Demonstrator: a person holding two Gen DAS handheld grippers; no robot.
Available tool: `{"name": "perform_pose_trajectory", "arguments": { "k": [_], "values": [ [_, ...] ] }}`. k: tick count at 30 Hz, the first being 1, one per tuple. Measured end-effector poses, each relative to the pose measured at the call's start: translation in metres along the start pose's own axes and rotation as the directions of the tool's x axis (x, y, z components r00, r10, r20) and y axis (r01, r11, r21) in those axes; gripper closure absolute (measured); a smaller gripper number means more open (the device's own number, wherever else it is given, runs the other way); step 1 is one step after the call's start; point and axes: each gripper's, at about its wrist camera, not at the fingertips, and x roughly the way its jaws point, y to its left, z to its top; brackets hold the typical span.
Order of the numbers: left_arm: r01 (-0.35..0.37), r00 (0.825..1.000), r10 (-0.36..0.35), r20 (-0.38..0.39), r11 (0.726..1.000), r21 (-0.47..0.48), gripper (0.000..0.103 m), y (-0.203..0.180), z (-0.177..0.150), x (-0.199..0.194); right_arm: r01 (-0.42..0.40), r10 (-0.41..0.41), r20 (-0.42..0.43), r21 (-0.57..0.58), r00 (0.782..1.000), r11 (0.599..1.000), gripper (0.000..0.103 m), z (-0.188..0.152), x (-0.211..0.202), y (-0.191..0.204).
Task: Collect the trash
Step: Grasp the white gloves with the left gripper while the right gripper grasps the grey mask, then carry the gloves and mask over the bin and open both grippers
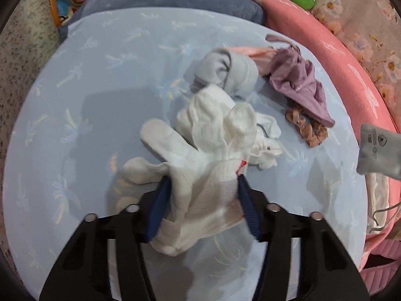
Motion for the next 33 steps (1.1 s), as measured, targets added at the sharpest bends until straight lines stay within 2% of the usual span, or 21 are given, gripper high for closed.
{"name": "perform_pose_trajectory", "arguments": {
  "k": [1, 3, 5, 13, 19, 26, 33],
  "values": [
    [-0.009, 1.000, 0.009, 0.011, 1.000, 0.010, 0.063, -0.002, -0.002, -0.002, 0.002, -0.002, 0.000, -0.001, 1.000, 1.000, 0.101, 0.000, 0.000, 0.000],
    [0.000, 1.000, 0.000, 0.005, 0.999, 0.034, 0.080, -0.006, -0.004, -0.003, 0.003, -0.003, 0.001, 0.003, 1.000, 1.000, 0.101, -0.001, -0.001, -0.001],
    [0.011, 1.000, -0.012, 0.004, 0.999, 0.040, 0.087, -0.008, -0.005, -0.008, 0.005, -0.005, 0.004, 0.007, 1.000, 1.000, 0.101, -0.002, -0.004, -0.003],
    [0.047, 0.992, -0.063, 0.109, 0.989, 0.140, 0.088, -0.053, -0.002, -0.064, 0.013, -0.015, 0.068, 0.029, 0.998, 0.999, 0.101, 0.010, -0.029, -0.017],
    [0.099, 0.972, -0.147, 0.181, 0.963, 0.251, 0.088, -0.113, 0.012, -0.100, 0.047, -0.058, 0.146, 0.075, 0.988, 0.996, 0.101, 0.029, -0.061, -0.046],
    [0.160, 0.949, -0.246, 0.198, 0.915, 0.369, 0.088, -0.183, 0.018, -0.117, 0.109, -0.141, 0.228, 0.151, 0.963, 0.983, 0.101, 0.046, -0.105, -0.099],
    [0.222, 0.923, -0.343, 0.172, 0.843, 0.490, 0.088, -0.251, 0.012, -0.126, 0.176, -0.238, 0.258, 0.241, 0.936, 0.954, 0.101, 0.048, -0.140, -0.159]
  ]
}}
